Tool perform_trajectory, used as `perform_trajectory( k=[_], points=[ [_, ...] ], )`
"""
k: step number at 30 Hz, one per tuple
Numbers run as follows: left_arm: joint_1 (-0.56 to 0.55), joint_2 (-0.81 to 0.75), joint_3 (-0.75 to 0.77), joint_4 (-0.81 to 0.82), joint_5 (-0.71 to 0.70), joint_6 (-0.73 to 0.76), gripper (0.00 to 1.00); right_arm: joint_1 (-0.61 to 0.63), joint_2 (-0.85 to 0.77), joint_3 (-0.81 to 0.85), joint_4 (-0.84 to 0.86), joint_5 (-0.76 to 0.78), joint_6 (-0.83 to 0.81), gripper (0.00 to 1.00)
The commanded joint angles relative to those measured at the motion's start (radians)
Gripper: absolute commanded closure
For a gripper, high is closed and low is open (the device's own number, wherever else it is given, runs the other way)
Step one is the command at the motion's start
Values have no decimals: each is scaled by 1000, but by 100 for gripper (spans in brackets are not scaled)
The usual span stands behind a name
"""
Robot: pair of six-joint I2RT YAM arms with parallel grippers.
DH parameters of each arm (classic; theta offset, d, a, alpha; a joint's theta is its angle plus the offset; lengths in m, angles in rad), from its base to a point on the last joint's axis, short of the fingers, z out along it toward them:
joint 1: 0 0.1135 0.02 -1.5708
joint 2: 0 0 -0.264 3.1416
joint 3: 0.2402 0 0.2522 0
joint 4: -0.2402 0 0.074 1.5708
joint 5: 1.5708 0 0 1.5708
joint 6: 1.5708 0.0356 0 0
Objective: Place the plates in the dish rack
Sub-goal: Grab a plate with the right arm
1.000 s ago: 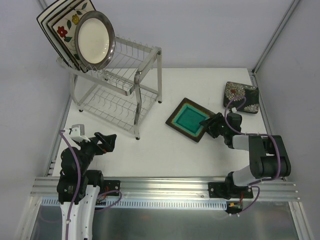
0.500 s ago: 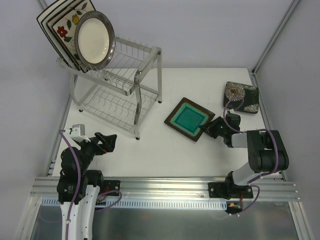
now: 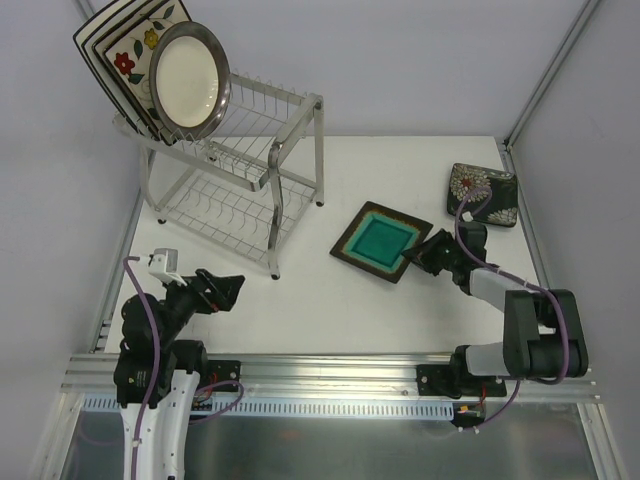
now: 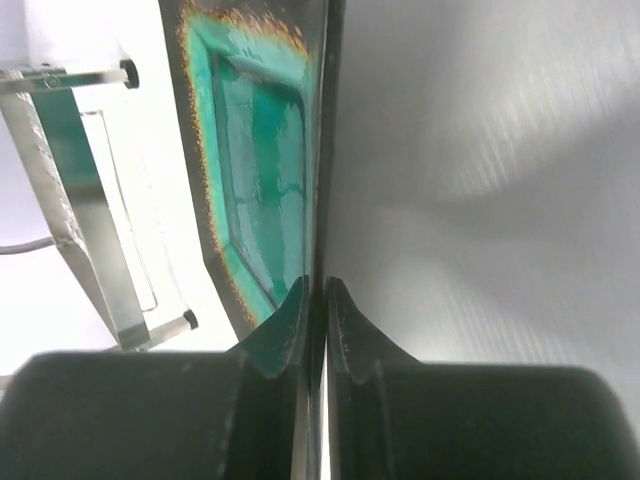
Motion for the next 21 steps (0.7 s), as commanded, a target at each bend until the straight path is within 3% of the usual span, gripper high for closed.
perform_trajectory(
  k=[1, 7, 11, 21],
  points=[
    [-3, 12, 58, 48, 104, -57, 1, 5, -131, 103, -108, -44, -55, 99],
    [-3, 98, 176, 49, 192, -76, 1, 2, -251, 189, -265, -101, -100, 100],
    [-3, 195, 228, 49, 357, -91, 1, 2, -303, 259, -348, -161, -124, 99],
    [-58, 338, 293, 66, 450, -186, 1, 2, -432, 318, -506, -343, -198, 99]
  ],
)
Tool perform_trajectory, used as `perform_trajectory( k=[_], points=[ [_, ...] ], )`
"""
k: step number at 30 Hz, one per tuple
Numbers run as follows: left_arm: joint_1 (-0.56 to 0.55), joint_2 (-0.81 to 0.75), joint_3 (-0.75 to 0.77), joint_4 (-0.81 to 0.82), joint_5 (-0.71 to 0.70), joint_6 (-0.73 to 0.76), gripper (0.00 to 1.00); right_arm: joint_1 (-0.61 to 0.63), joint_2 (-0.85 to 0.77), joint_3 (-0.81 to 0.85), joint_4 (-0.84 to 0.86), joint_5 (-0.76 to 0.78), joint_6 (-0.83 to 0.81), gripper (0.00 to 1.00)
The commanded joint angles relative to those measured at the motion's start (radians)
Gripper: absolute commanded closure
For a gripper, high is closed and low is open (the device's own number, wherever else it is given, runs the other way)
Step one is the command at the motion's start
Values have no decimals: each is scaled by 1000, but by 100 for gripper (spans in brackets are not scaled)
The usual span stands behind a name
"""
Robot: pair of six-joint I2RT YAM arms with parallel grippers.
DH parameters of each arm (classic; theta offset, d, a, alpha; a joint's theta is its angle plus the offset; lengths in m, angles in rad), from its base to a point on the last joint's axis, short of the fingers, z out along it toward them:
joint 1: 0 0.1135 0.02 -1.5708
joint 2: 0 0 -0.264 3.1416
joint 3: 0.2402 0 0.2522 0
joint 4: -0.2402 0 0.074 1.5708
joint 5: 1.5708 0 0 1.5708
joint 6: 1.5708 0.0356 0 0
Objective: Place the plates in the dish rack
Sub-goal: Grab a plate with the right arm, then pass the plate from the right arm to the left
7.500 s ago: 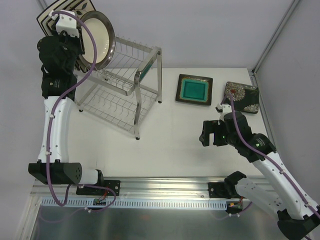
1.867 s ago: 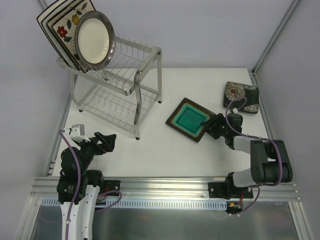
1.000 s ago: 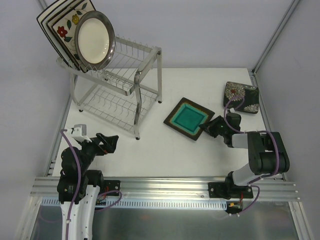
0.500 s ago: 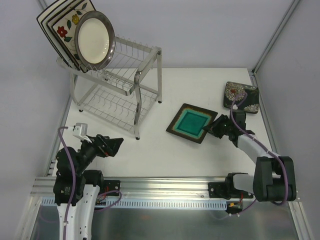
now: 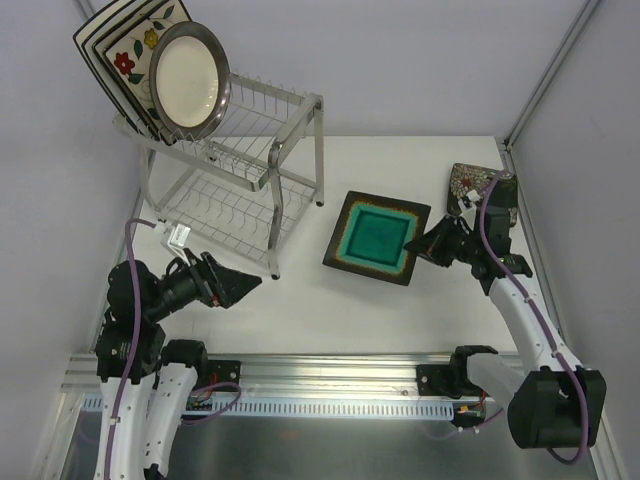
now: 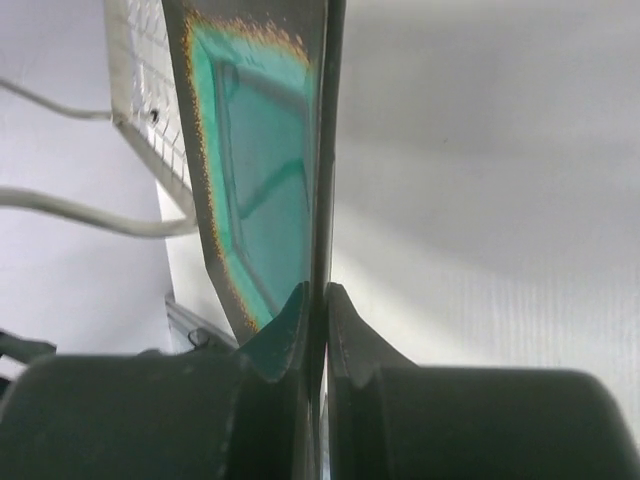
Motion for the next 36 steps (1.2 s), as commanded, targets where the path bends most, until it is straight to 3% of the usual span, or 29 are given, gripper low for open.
perform_trajectory(
  k=[1, 8, 13, 17, 23, 27, 36],
  points=[
    [-17, 43, 49, 57, 93, -78, 1, 2, -90, 79, 56, -234, 7, 99],
    [-64, 106, 51, 126, 81, -144, 1, 2, -173, 106, 35, -397, -9, 99],
    [-135, 132, 35, 189, -15, -190, 1, 14, -233, 125, 21, -481, -30, 99],
    [-250, 170, 32, 244, -136, -210, 1, 33, -262, 122, 27, -500, -38, 99],
    [-581, 258, 38, 330, -414, -184, 3, 56, -300, 129, 46, -523, -50, 99],
    [-817, 327, 64, 390, -676, -129, 5, 62, -319, 138, 49, -540, -64, 99],
    [-902, 419, 75, 499, -761, -121, 13, 62, -346, 140, 67, -549, -81, 100]
  ],
)
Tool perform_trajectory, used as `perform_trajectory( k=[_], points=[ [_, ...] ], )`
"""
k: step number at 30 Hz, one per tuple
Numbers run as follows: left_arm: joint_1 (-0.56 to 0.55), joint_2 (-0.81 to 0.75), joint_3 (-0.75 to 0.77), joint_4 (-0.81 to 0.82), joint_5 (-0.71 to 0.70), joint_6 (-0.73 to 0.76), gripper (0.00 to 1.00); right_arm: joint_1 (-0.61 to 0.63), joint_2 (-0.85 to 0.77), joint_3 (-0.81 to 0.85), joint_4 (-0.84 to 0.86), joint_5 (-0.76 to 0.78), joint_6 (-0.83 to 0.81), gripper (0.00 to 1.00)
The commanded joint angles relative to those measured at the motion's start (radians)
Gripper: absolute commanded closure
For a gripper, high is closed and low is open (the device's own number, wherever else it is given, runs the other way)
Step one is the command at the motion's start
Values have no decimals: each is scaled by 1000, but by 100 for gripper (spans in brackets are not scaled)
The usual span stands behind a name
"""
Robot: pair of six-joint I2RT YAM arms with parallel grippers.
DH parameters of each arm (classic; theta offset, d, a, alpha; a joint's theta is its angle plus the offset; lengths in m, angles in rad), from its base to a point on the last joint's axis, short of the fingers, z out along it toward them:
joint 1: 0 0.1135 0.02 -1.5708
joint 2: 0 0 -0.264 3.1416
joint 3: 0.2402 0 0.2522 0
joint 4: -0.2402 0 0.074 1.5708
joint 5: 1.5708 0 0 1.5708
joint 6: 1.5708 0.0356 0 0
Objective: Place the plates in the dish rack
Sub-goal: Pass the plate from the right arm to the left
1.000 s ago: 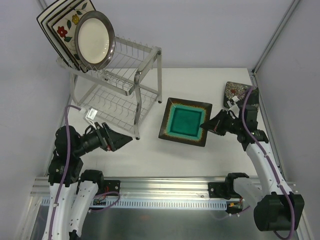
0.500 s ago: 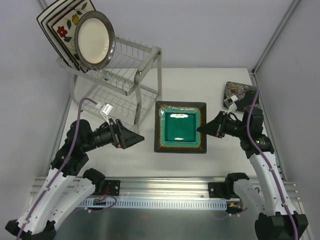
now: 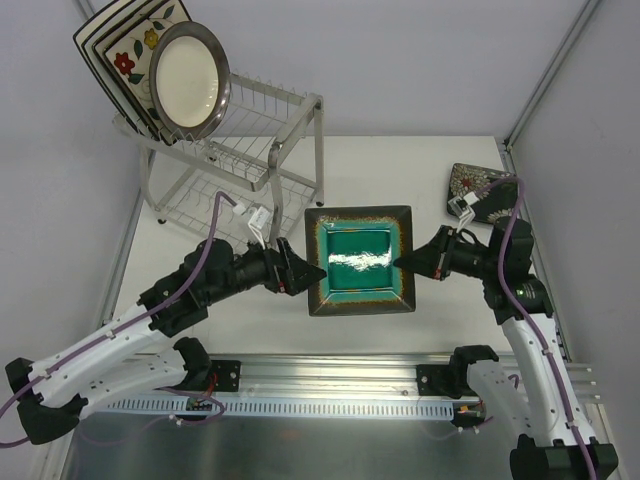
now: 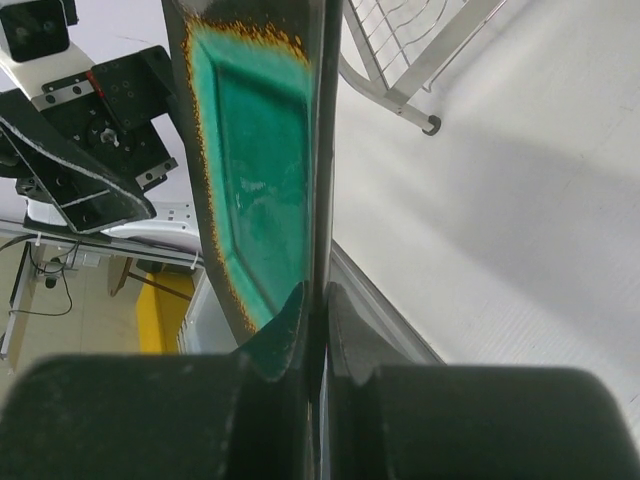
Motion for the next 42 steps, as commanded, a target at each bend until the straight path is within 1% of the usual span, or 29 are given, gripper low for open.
perform_trajectory(
  k=[1, 10, 12, 19, 22, 28, 32, 35, 36, 38, 42],
  points=[
    [-27, 1, 30, 111, -107, 20, 14, 7, -37, 87, 158, -123, 22, 99],
    [-44, 32, 10, 198, -89, -15, 32, 8, -40, 92, 206, -125, 23, 99],
    [-52, 41, 3, 214, -62, -29, 36, 8, -40, 92, 221, -122, 30, 99],
    [-55, 68, 1, 225, -57, -50, 49, 16, -33, 96, 241, -117, 28, 99],
    [-55, 84, 4, 228, -51, -52, 52, 22, -34, 93, 250, -114, 28, 99],
    [-55, 104, 9, 234, -34, -53, 53, 31, -37, 93, 257, -111, 26, 99],
    [-55, 102, 9, 235, -34, -49, 60, 33, -37, 93, 260, -108, 22, 99],
    [-55, 98, 7, 237, -26, -50, 71, 34, -36, 92, 261, -109, 17, 99],
    [-55, 98, 7, 238, -23, -49, 77, 36, -34, 92, 258, -114, 10, 100],
    [-55, 96, 9, 240, -14, -49, 83, 39, -33, 93, 255, -115, 2, 99],
    [-55, 85, -3, 260, 3, -50, 88, 42, -28, 90, 252, -115, -13, 99]
  ],
)
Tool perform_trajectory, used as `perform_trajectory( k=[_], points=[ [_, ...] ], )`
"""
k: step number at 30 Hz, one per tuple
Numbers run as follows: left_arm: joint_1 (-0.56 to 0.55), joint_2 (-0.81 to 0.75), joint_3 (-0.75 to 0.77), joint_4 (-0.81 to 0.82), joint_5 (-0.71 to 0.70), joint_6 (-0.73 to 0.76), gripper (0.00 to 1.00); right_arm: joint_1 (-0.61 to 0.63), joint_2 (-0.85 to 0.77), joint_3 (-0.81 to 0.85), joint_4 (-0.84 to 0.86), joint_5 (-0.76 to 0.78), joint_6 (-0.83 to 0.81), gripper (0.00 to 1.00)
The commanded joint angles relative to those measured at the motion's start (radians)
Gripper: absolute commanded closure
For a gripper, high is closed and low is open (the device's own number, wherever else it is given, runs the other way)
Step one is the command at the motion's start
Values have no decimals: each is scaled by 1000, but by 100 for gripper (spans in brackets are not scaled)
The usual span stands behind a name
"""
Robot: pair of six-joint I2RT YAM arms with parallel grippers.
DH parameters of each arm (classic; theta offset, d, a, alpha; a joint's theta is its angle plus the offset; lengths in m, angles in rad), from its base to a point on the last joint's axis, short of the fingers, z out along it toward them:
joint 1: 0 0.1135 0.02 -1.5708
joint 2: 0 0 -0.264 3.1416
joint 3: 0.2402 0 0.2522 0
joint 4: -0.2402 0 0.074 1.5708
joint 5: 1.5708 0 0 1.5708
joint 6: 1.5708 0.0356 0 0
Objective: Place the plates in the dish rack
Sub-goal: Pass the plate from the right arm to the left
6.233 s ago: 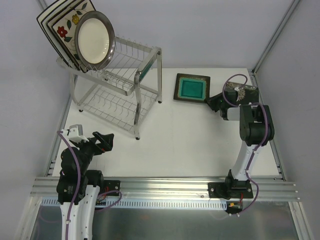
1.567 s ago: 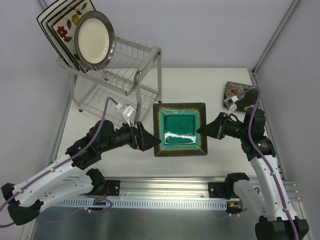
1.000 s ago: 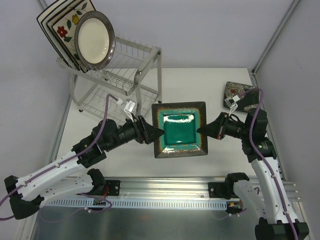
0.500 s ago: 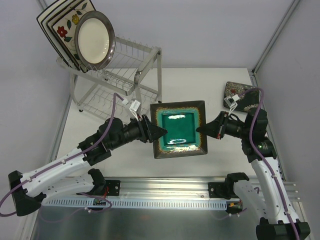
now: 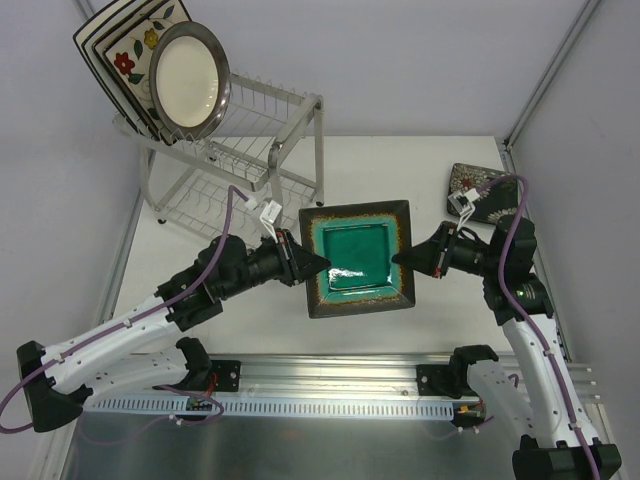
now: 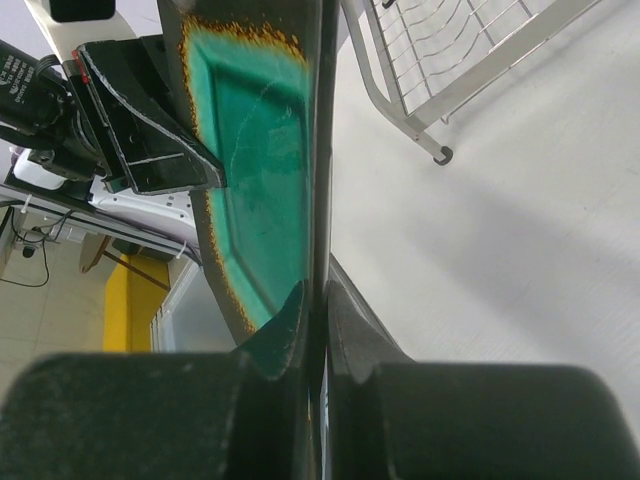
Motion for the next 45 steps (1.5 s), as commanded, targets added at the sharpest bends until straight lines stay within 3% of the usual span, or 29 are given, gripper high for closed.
perform_trajectory(
  k=[1, 5, 15, 23, 29, 39, 45],
  points=[
    [-12, -21, -5, 97, 49, -9, 93, 17, -18, 84, 144, -88, 0, 100],
    [-12, -38, -9, 119, 53, -1, 100, 19, -16, 103, 34, -50, -86, 98],
    [-12, -110, -41, 196, 13, 106, 100, 19, -8, 124, -204, 47, -292, 35],
    [-12, -113, -3, 206, -1, 181, 100, 19, -25, 196, -348, 160, -376, 1],
    [-12, -115, 57, 206, -65, 276, 100, 17, -41, 291, -517, 345, -474, 1],
    [-7, -3, 313, 176, -46, 476, 100, 17, -183, 279, -540, 844, -439, 1],
    [114, 144, 511, 157, 49, 488, 100, 19, -301, 206, -536, 979, -418, 0]
  ],
)
